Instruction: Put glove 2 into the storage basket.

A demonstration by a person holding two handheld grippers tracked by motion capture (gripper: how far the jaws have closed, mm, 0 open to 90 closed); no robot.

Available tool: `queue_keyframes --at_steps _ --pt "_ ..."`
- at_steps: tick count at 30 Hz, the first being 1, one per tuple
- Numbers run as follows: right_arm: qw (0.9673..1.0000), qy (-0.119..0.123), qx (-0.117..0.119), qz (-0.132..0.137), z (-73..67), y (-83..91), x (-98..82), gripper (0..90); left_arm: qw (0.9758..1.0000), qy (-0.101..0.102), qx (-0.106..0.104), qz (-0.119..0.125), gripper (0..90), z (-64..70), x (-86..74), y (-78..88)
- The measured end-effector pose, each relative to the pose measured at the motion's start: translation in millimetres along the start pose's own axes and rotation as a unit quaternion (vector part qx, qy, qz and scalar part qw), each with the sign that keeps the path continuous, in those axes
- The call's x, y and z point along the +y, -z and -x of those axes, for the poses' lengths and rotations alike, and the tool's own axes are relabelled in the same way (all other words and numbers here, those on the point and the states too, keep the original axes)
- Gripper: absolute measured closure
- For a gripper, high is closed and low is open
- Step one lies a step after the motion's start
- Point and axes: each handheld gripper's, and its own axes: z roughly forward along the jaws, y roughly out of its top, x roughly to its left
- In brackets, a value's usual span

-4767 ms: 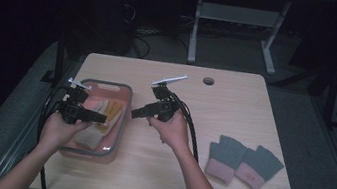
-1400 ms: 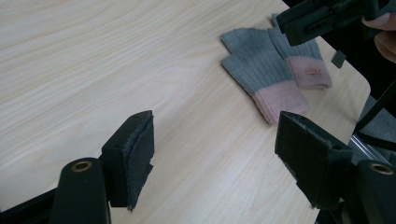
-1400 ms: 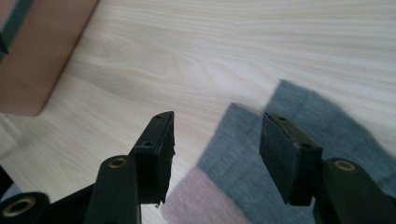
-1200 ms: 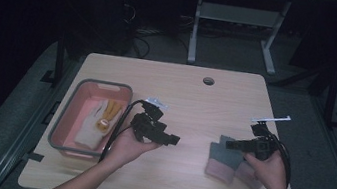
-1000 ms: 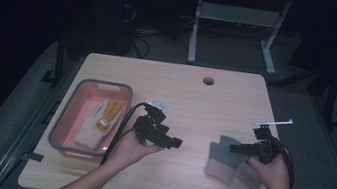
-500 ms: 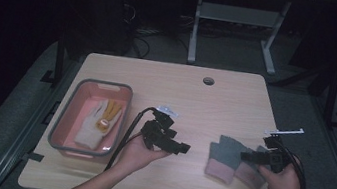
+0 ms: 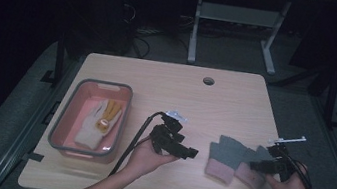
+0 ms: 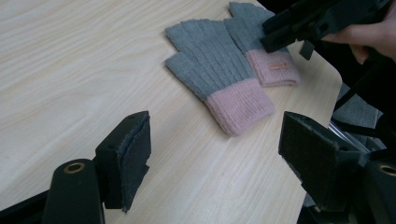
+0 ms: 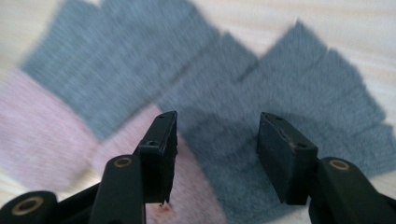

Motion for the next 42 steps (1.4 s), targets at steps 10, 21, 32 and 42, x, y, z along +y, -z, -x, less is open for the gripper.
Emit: queue_keyframes --at_steps 10,21,32,42 --pt "0.9999 0.006 -0.014 -0.007 -1.8 -6.0 0.5 51.8 1.0 -0.001 -0.003 0.002 25.5 3.2 0.7 -3.0" --pt "0.9996 0.003 -0.026 -0.006 -9.3 -7.0 1.3 70.9 0.9999 0.003 -0.013 0.0 25.5 8.6 -0.4 -13.9" --pt "1.0 -0.001 -0.004 0.008 -6.4 -5.0 0.4 79.8 0.9996 0.003 -0.028 -0.007 25.9 14.2 -0.6 -28.4" --pt "0.9993 -0.006 0.017 0.034 -3.4 12.7 0.2 80.5 0.9996 0.005 -0.026 -0.004 25.9 12.5 0.1 -27.3"
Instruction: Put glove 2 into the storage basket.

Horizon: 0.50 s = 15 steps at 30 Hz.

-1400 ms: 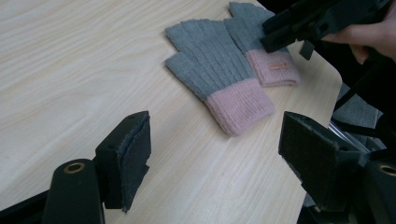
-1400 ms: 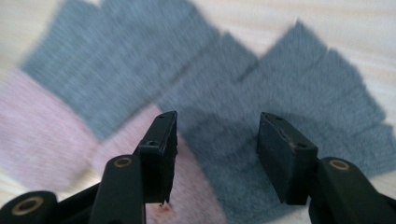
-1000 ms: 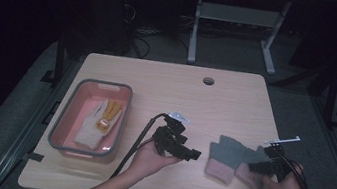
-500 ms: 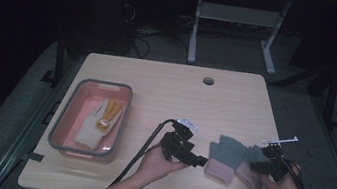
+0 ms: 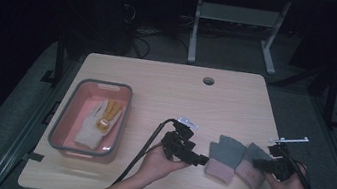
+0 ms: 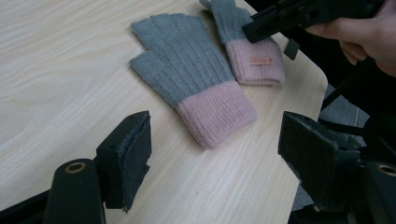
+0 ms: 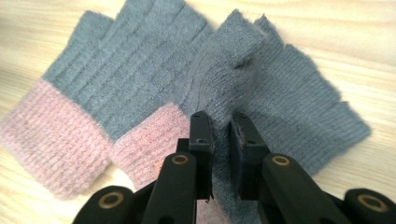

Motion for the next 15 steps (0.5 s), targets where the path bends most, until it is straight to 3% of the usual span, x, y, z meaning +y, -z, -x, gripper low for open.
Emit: queue_keyframes --at_steps 8,14,15 --pt "0.9995 0.013 0.008 0.028 -8.7 20.3 3.6 80.4 0.9999 0.0 0.007 0.01 25.8 -2.2 1.0 3.0" --pt "0.998 0.043 0.021 0.041 -31.6 22.8 11.9 80.2 0.9999 0.001 0.008 0.009 25.7 -3.0 1.2 2.3" --pt "0.9967 0.062 0.028 0.043 -41.0 21.0 15.0 80.2 0.9999 0.002 0.011 0.009 25.7 -3.1 1.1 2.4"
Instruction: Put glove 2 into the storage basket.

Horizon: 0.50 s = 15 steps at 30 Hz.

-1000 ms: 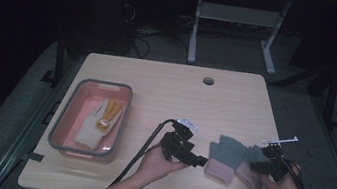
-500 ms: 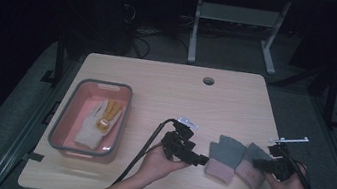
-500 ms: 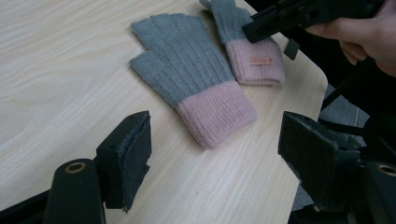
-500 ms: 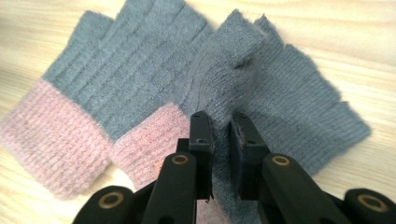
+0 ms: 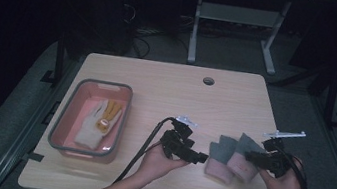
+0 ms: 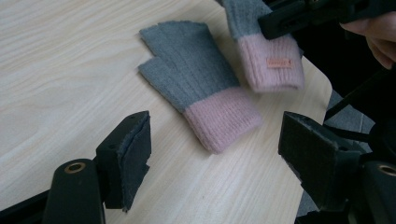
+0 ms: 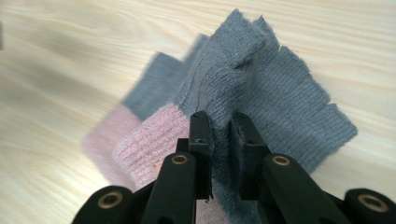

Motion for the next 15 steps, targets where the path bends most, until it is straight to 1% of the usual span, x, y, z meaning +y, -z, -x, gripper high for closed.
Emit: queue_keyframes --at_steps 1,2,3,5,7,9,10,12,15 --pt "0.9999 0.01 0.004 0.002 -4.8 -2.3 1.9 80.2 1.0 0.002 0.0 0.002 25.6 -0.1 0.0 0.0" --pt "0.9999 0.01 0.004 0.002 -4.8 -2.3 1.9 80.2 1.0 0.002 0.0 0.002 25.6 -0.1 0.0 0.0" --pt "0.9996 0.028 0.008 -0.002 -14.1 -8.0 5.2 80.0 1.0 0.002 0.001 0.002 25.6 -0.6 0.0 0.6" --pt "0.9992 0.037 0.009 -0.007 -21.4 -14.5 7.5 80.0 1.0 0.002 0.001 0.002 25.7 -0.4 -0.1 1.1" --pt "0.9989 0.043 0.008 -0.013 -26.0 -20.5 8.7 79.9 1.0 0.001 0.002 0.003 25.6 -0.2 -0.1 1.6" --pt "0.9989 0.043 0.009 -0.015 -27.7 -23.1 8.8 79.9 1.0 0.0 0.002 0.002 25.6 -0.5 0.0 1.9" --pt "0.9987 0.045 0.011 -0.018 -29.5 -27.1 9.2 79.8 1.0 0.001 0.004 0.003 25.6 -1.0 0.1 2.0" --pt "0.9986 0.049 0.008 -0.019 -31.6 -30.1 10.0 79.8 1.0 0.003 0.005 0.002 25.6 -1.4 0.0 1.8" --pt "0.9984 0.051 0.011 -0.019 -33.7 -31.5 10.8 79.7 1.0 0.003 0.005 0.002 25.6 -1.9 -0.1 1.6"
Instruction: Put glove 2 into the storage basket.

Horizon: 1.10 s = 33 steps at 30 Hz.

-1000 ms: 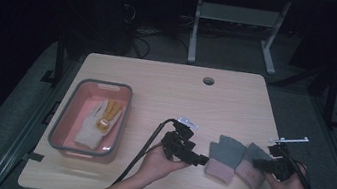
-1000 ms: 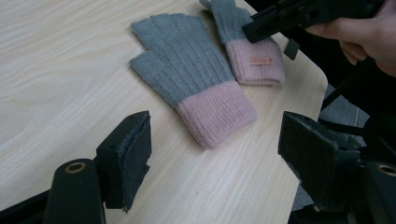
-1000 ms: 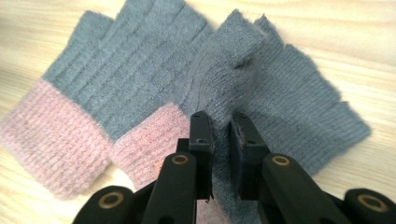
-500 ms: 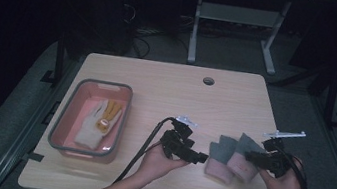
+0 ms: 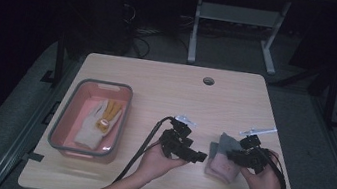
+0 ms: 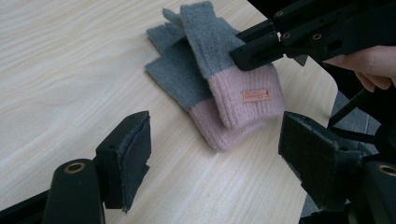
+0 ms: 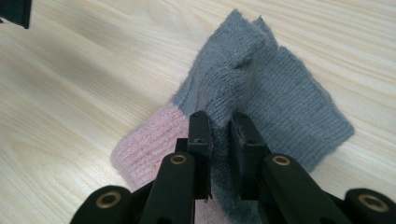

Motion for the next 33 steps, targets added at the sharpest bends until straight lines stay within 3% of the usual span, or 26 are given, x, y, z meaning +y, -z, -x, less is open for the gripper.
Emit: queue_keyframes --at_steps 6,12,14,19,25,30,33 --pt "0.9999 0.014 0.0 -0.003 -5.7 -9.9 0.7 77.4 1.0 0.001 -0.002 -0.005 25.7 0.7 -1.0 -2.9" --pt "0.9998 0.019 -0.003 0.002 -2.5 -15.7 -1.3 73.6 0.9999 0.002 -0.003 -0.011 25.7 1.6 -2.7 -9.0" --pt "1.0 0.004 0.0 0.009 1.8 -13.6 -3.4 66.0 0.9999 0.004 -0.004 -0.013 25.9 1.7 -3.1 -12.5" --pt "0.9994 -0.024 0.005 0.026 10.6 -5.1 -8.4 59.5 0.9997 0.011 -0.01 -0.017 26.3 0.9 -3.2 -22.3" --pt "0.9949 -0.092 0.021 0.036 28.1 -1.7 -20.7 52.2 0.9991 0.033 -0.016 -0.022 30.0 -3.9 -2.4 -41.2" --pt "0.9926 -0.112 0.031 0.034 34.0 -4.5 -24.5 48.3 0.9984 0.047 -0.019 -0.024 30.5 -6.8 -2.8 -52.2" --pt "0.991 -0.124 0.038 0.032 35.9 -5.7 -26.8 46.7 0.9968 0.068 -0.034 -0.023 30.7 -9.2 -2.7 -57.8"
